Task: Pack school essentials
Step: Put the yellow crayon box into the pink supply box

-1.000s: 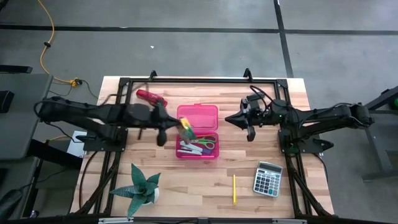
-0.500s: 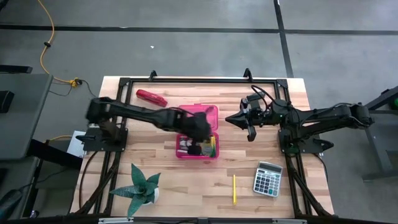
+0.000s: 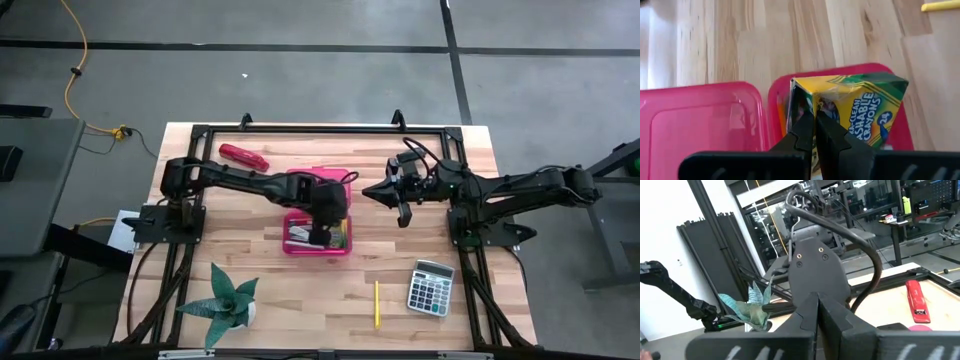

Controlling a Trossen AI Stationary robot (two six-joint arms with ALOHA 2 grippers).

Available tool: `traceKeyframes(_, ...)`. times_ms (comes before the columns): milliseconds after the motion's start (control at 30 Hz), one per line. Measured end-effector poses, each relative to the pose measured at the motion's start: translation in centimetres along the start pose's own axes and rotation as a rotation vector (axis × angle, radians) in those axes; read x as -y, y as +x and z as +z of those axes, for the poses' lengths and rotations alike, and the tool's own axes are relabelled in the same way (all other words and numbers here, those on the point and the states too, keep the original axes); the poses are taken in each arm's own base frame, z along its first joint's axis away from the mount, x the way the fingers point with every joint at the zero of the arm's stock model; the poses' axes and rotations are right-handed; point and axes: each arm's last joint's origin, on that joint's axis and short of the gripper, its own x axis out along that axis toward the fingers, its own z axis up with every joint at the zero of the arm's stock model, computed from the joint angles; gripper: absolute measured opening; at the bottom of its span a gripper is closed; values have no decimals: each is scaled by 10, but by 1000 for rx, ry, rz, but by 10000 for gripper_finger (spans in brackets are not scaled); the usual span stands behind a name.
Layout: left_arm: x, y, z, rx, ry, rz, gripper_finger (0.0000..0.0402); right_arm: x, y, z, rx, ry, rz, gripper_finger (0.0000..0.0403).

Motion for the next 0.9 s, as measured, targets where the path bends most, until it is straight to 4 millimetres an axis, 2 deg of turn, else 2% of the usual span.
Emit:
traceKeyframes(333, -1, 0, -5, -50, -9, -7, 0, 0, 0, -1, -7, 1, -2, 0)
traceKeyframes(633, 0, 0, -5, -49, 94, -29, 2, 0, 0, -1, -10, 1, -3, 0)
traceKeyframes(767, 0, 0, -6, -52, 102, -35, 27, 1, 0, -1, -15, 2, -6, 0)
traceKeyframes(900, 0, 0, -6, -49, 101, -54, 73, 1, 0, -2, -17, 2, -6, 0)
